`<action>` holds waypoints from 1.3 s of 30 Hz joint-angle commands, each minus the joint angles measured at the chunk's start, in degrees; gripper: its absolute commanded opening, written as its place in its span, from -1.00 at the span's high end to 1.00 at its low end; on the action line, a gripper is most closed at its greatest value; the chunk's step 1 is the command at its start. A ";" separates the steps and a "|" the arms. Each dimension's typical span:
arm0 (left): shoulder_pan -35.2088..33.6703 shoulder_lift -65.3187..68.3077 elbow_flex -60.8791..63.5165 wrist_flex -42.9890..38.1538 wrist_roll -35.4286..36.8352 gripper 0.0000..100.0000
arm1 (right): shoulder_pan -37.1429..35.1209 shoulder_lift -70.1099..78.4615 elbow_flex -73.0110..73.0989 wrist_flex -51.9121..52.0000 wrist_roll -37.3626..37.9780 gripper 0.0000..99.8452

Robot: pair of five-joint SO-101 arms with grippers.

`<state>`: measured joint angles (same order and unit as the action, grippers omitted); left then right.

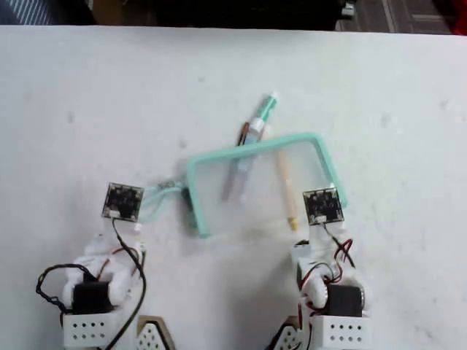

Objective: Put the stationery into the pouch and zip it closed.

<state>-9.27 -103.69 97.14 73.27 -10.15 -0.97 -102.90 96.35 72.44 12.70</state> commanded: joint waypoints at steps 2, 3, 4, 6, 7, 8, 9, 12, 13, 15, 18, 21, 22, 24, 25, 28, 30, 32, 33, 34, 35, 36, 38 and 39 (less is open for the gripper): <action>0.04 -0.31 -0.09 0.26 0.26 0.95 | 0.31 -0.22 0.53 0.22 -0.35 0.96; 0.04 -0.31 -0.09 0.26 0.26 0.95 | 0.31 -0.22 0.53 0.22 -0.35 0.96; 0.04 -0.31 -0.09 0.26 0.26 0.95 | 0.31 -0.22 0.53 0.22 -0.35 0.96; 0.04 -0.31 -0.09 0.26 0.26 0.95 | 0.31 -0.22 0.53 0.22 -0.35 0.96; 0.04 -0.31 -0.09 0.26 0.26 0.95 | 0.31 -0.22 0.53 0.22 -0.35 0.96; 0.04 -0.31 -0.09 0.26 0.26 0.95 | 0.31 -0.22 0.53 0.22 -0.35 0.96; 0.04 -0.31 -0.09 0.26 0.26 0.95 | 0.31 -0.22 0.53 0.22 -0.35 0.96; 0.04 -0.31 -0.09 0.26 0.26 0.95 | 0.31 -0.22 0.53 0.22 -0.26 0.96; 0.04 -0.31 -0.09 0.26 0.26 0.95 | 0.31 -0.22 0.53 0.22 -0.26 0.96; 0.04 -0.31 -0.09 0.26 0.26 0.95 | 0.31 -0.22 0.53 0.22 -0.26 0.96; 0.04 -0.31 -0.09 0.26 0.26 0.95 | 0.31 -0.22 0.53 0.22 -0.26 0.96; 0.04 -0.31 -0.09 0.26 0.09 0.95 | 0.31 -0.22 0.53 0.22 -0.26 0.96; 0.04 -0.31 -0.09 0.26 0.09 0.95 | 0.31 -0.22 0.53 0.22 -0.26 0.96; 0.04 -0.31 -0.09 0.26 0.26 0.95 | 0.31 -0.22 0.53 0.22 -0.26 0.96; 0.04 -0.31 -0.09 0.26 0.26 0.95 | 0.31 -0.22 0.53 0.22 -0.26 0.96; 0.04 -0.31 -0.09 -0.18 0.26 0.95 | 0.31 -0.22 0.53 0.22 -0.26 0.96; -0.48 -0.40 -0.62 -2.02 0.26 0.95 | 0.31 -0.22 0.53 0.22 -0.26 0.96; -2.59 -0.40 -3.69 -3.96 0.26 0.95 | 0.31 -0.22 0.53 0.22 -0.26 0.96; -3.30 -0.40 -5.98 -4.92 0.26 0.95 | 0.31 -0.22 0.53 0.22 -0.26 0.96; -3.65 -0.40 -8.70 -5.80 0.26 0.95 | 0.31 -0.22 0.53 0.22 -0.26 0.96; -3.65 -0.40 -11.60 -6.24 0.26 0.95 | 0.31 -0.22 0.53 0.22 -0.26 0.96; -3.56 -0.40 -14.33 -6.24 0.09 0.95 | 0.31 -0.31 0.53 0.22 -0.26 0.96; -3.65 -0.40 -20.04 -5.80 -0.09 0.95 | 0.22 -0.31 0.53 0.22 -0.26 0.96; -3.65 -0.40 -22.86 -5.71 -0.09 0.95 | 0.22 -0.40 0.53 0.22 -0.26 0.96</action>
<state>-12.18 -103.69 86.68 68.79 -10.15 -0.97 -102.90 96.35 72.44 12.70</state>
